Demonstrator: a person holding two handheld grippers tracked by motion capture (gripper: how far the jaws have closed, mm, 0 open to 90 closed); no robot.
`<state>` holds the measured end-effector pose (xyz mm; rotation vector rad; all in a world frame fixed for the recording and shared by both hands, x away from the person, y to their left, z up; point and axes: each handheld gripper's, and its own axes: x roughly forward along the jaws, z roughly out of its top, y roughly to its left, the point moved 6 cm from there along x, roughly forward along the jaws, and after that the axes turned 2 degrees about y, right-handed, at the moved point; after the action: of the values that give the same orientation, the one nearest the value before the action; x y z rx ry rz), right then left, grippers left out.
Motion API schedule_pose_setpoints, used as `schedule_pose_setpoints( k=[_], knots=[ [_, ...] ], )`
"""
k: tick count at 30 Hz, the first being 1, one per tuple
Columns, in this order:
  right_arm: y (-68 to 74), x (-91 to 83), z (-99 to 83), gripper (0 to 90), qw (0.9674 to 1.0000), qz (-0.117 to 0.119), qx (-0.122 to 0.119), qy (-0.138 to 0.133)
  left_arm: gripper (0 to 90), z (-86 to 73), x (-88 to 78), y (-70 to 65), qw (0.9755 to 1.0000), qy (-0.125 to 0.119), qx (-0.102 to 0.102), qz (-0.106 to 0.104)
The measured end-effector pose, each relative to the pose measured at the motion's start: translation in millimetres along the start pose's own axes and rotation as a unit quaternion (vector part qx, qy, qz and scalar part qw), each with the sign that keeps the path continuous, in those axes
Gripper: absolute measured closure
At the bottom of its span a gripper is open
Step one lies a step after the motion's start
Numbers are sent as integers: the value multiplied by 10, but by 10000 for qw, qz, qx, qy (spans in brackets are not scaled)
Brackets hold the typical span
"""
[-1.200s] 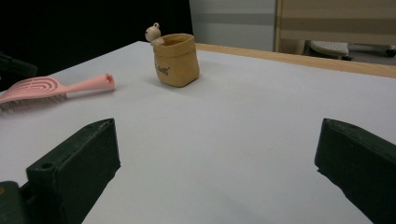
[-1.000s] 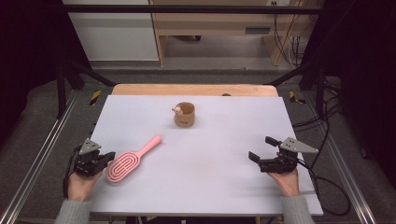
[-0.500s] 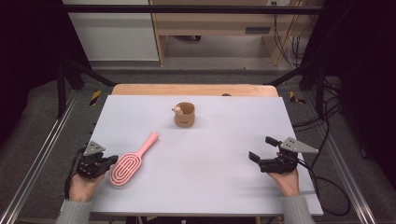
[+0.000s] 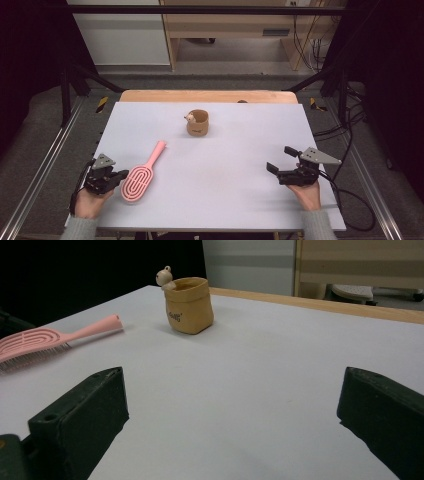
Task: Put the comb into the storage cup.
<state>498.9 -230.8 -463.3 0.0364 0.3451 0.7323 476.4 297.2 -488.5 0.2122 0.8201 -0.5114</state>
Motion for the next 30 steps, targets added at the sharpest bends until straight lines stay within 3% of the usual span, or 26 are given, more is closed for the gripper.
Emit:
schedule_pose_setpoints(
  k=[30],
  knots=[
    [-2,-5,4,4,10000,9,-8,-15,899,-84,-54,-223,9996,61,154,-232]
  ],
)
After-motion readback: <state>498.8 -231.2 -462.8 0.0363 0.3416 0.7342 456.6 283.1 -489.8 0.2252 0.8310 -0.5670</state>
